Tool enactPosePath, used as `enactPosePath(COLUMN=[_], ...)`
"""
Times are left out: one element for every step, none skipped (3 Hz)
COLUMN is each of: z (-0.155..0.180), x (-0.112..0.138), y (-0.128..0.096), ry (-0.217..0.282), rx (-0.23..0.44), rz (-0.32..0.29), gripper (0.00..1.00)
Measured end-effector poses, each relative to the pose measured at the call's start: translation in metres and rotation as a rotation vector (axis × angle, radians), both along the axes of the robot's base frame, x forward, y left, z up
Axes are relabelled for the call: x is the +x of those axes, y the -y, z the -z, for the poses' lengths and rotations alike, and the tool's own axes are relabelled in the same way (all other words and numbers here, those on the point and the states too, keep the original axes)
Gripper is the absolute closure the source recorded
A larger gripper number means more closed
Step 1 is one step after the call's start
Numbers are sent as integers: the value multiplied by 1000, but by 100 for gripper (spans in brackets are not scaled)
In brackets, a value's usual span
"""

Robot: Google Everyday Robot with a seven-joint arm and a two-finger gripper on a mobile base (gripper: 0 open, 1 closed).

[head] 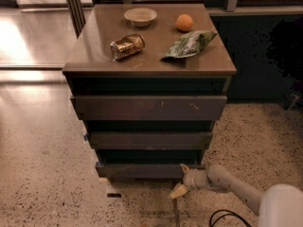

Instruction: Close bottom drawer

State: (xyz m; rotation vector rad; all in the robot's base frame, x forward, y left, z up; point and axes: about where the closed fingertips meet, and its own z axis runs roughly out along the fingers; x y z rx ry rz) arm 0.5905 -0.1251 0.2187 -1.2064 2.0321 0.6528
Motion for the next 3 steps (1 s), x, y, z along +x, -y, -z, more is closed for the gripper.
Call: enactPosePath(z=[2,2,18], x=[-9,-9,-11], y=[-7,-7,-14], ry=[-15,-15,-54], rx=[3,3,16], rz=[-9,-9,-16], gripper=[0,0,0])
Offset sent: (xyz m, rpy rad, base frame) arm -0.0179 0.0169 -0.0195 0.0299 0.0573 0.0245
